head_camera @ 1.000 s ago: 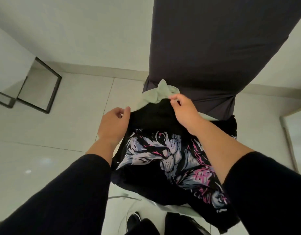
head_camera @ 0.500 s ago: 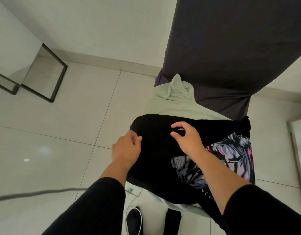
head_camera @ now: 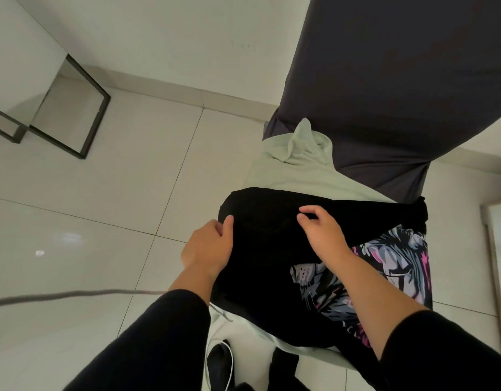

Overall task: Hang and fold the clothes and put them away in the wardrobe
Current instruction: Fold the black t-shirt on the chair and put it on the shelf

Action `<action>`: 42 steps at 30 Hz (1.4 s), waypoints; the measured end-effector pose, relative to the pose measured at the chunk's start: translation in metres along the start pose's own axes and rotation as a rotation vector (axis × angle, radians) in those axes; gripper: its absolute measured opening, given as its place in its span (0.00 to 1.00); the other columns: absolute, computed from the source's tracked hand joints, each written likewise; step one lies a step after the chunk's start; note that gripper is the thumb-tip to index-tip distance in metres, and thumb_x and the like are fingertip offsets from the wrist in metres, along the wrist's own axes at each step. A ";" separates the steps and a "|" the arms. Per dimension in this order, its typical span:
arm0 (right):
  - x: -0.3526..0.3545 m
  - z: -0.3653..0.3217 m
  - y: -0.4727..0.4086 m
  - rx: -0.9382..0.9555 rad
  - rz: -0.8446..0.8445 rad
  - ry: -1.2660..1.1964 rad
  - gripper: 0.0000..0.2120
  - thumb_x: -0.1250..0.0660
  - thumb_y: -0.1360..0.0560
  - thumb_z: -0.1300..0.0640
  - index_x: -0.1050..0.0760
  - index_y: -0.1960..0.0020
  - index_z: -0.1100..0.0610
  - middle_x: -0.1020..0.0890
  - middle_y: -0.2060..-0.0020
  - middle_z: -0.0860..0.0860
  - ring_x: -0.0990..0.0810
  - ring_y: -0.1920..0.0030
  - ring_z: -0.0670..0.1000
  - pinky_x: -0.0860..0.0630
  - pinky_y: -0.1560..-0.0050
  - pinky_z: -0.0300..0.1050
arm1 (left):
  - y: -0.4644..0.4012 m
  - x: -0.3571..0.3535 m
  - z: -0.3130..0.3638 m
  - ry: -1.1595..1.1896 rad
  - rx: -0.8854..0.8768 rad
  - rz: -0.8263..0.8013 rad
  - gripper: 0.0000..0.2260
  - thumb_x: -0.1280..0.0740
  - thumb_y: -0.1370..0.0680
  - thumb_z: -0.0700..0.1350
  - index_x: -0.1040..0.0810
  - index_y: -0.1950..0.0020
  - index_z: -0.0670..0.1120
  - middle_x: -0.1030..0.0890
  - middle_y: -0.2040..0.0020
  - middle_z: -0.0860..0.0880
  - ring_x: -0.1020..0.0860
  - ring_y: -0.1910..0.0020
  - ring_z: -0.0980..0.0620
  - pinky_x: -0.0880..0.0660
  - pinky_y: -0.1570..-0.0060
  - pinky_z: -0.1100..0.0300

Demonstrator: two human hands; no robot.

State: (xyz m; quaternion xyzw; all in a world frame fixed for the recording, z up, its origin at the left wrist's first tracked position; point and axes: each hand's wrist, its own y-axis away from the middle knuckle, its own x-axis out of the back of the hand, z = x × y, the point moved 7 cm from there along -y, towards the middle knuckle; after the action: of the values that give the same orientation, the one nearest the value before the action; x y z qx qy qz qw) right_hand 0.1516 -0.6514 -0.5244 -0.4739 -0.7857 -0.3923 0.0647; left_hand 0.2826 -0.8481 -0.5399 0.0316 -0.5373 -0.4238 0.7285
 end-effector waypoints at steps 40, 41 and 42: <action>0.024 -0.075 -0.049 0.471 0.473 0.671 0.09 0.47 0.19 0.52 0.30 0.52 0.53 0.25 0.55 0.51 0.29 0.50 0.56 0.39 0.50 0.50 | -0.101 0.086 0.025 0.804 -0.019 0.583 0.14 0.37 0.21 0.48 0.34 0.65 0.47 0.31 0.66 0.53 0.34 0.68 0.59 0.33 0.65 0.74; 0.029 -0.079 -0.051 0.478 0.509 0.679 0.10 0.47 0.19 0.52 0.30 0.52 0.53 0.25 0.55 0.51 0.29 0.50 0.56 0.40 0.51 0.50 | -0.104 0.091 0.036 0.788 -0.037 0.575 0.16 0.37 0.21 0.48 0.38 0.66 0.48 0.34 0.67 0.54 0.36 0.69 0.59 0.34 0.67 0.73; 0.033 -0.081 -0.053 0.478 0.536 0.688 0.10 0.47 0.19 0.52 0.29 0.51 0.54 0.25 0.54 0.52 0.29 0.50 0.56 0.40 0.52 0.50 | -0.108 0.095 0.045 0.767 -0.053 0.573 0.17 0.37 0.21 0.49 0.39 0.67 0.49 0.36 0.68 0.54 0.38 0.70 0.59 0.34 0.67 0.74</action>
State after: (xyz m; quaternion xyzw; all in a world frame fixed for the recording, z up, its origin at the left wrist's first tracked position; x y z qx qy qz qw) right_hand 0.0695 -0.6962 -0.4828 -0.4743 -0.6374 -0.3042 0.5257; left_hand 0.1886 -0.9610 -0.5030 0.0176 -0.2059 -0.1775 0.9622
